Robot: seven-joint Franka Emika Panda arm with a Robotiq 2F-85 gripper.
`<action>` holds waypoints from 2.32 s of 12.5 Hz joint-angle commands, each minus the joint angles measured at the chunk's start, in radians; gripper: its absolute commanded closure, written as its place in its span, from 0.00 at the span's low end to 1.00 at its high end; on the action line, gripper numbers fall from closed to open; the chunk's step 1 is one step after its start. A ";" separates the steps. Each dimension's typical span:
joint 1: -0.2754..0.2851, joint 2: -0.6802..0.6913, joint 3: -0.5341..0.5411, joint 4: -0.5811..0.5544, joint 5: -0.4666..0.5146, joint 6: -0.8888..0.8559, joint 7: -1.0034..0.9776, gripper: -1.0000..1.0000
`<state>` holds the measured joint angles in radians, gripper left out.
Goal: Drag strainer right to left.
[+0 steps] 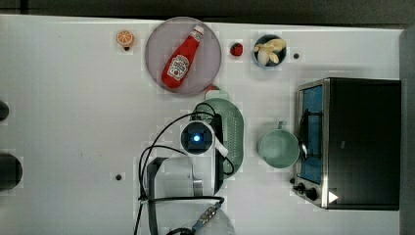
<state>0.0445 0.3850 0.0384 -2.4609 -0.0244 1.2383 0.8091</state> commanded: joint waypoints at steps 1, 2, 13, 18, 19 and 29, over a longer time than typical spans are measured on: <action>0.009 -0.032 0.043 0.011 -0.019 0.000 0.101 0.00; 0.014 -0.031 0.055 0.012 -0.015 0.000 0.113 0.00; 0.158 0.026 0.151 0.087 0.019 -0.010 0.362 0.00; 0.229 0.068 0.152 0.167 0.023 -0.063 0.408 0.00; 0.243 0.077 0.152 0.185 0.023 -0.072 0.425 0.00; 0.390 0.205 0.152 0.400 0.023 -0.138 0.640 0.00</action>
<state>0.3972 0.5796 0.1628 -2.1152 -0.0106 1.0771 1.3564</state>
